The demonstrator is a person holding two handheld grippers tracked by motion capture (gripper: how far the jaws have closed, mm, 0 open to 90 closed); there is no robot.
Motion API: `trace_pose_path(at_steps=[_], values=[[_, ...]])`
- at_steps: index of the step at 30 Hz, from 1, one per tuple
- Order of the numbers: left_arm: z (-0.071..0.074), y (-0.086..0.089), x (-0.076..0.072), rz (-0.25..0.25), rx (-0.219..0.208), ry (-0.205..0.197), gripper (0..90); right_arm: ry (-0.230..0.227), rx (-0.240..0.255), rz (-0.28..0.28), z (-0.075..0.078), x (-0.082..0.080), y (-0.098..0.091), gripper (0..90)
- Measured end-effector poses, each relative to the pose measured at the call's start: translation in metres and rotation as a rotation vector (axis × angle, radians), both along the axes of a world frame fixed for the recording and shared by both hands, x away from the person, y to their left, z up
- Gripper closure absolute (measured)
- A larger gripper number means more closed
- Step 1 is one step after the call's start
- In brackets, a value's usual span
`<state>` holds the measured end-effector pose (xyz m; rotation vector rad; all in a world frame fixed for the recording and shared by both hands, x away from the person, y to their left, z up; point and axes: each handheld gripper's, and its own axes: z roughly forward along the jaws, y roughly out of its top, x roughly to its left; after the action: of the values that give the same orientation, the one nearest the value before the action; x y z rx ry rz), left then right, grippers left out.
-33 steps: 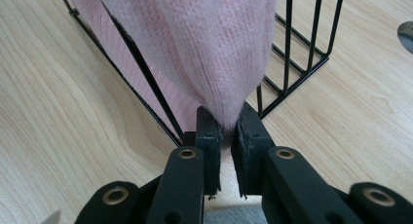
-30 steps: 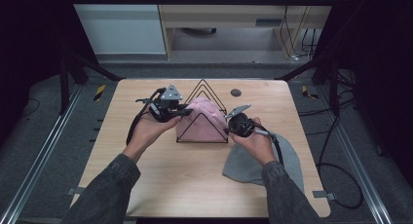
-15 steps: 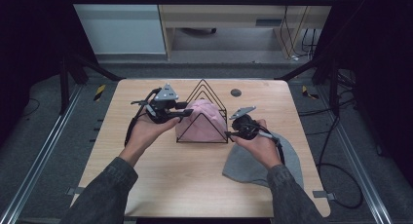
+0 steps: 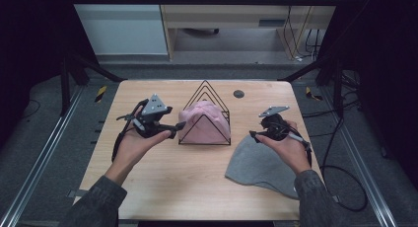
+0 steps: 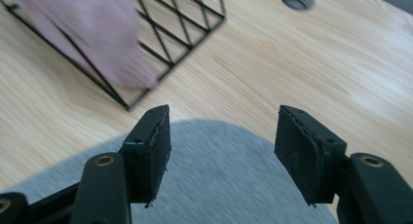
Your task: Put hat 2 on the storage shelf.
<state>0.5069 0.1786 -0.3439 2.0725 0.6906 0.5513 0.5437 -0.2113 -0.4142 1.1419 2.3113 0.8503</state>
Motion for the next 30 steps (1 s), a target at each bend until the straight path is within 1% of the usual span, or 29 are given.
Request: trace_pose_path(at_steps=[1, 2, 3, 4, 5, 6, 8, 9, 11, 13, 15, 17, 19, 20, 22, 23, 25, 30], values=[[-0.004, 0.003, -0.003, 0.007, 0.000, 0.005, 22.9, 0.006, -0.005, -0.013, -0.001, 0.001, -0.005, 38.4], [-0.009, 0.006, -0.007, 0.012, 0.005, 0.009, 17.5, 0.013, -0.005, -0.035, -0.003, 0.003, -0.015, 40.9], [-0.014, 0.009, -0.010, 0.015, 0.004, 0.016, 17.5, 0.013, -0.005, -0.035, -0.003, 0.003, -0.015, 40.9], [-0.020, 0.012, -0.014, 0.015, 0.002, 0.021, 15.7, 0.018, -0.004, -0.052, -0.004, 0.004, -0.020, 41.0], [-0.026, 0.015, -0.016, 0.014, -0.002, 0.029, 13.8, 0.024, -0.016, -0.065, -0.006, 0.005, -0.026, 41.3], [-0.032, 0.018, -0.019, 0.015, 0.002, 0.042, 12.5, 0.033, -0.011, -0.080, -0.008, 0.006, -0.030, 42.1], [-0.046, 0.024, -0.024, 0.025, 0.007, 0.055, 11.6, 0.046, -0.020, -0.101, -0.014, 0.008, -0.040, 44.9], [-0.053, 0.026, -0.026, 0.029, 0.010, 0.066, 11.3, 0.060, -0.019, -0.113, -0.016, 0.009, -0.044, 46.0], [-0.066, 0.032, -0.029, 0.037, 0.014, 0.090, 10.9, 0.079, -0.024, -0.134, -0.023, 0.012, -0.051, 48.1], [-0.078, 0.038, -0.032, 0.044, 0.003, 0.123, 10.9, 0.110, -0.031, -0.150, -0.029, 0.015, -0.057, 49.6], [-0.086, 0.042, -0.035, 0.042, 0.028, 0.148, 10.9, 0.134, -0.025, -0.171, -0.034, 0.017, -0.063, 49.6], [-0.091, 0.047, -0.039, 0.050, 0.057, 0.158, 10.9, 0.163, -0.023, -0.192, -0.040, 0.020, -0.068, 48.1], [-0.094, 0.051, -0.040, 0.062, 0.046, 0.174, 10.9, 0.192, -0.019, -0.212, -0.045, 0.022, -0.074, 46.9], [-0.095, 0.053, -0.041, 0.065, 0.041, 0.184, 10.9, 0.199, -0.019, -0.217, -0.046, 0.022, -0.075, 46.7], [-0.098, 0.055, -0.042, 0.066, 0.056, 0.196, 10.9, 0.213, -0.016, -0.226, -0.049, 0.023, -0.079, 46.6], [-0.099, 0.056, -0.042, 0.065, 0.063, 0.199, 10.9, 0.223, -0.017, -0.234, -0.050, 0.023, -0.080, 46.2], [-0.100, 0.058, -0.041, 0.068, 0.066, 0.205, 10.9, 0.228, -0.016, -0.238, -0.051, 0.022, -0.082, 45.2], [-0.101, 0.061, -0.041, 0.077, 0.062, 0.209, 10.9, 0.262, -0.021, -0.248, -0.055, 0.022, -0.086, 41.9]])
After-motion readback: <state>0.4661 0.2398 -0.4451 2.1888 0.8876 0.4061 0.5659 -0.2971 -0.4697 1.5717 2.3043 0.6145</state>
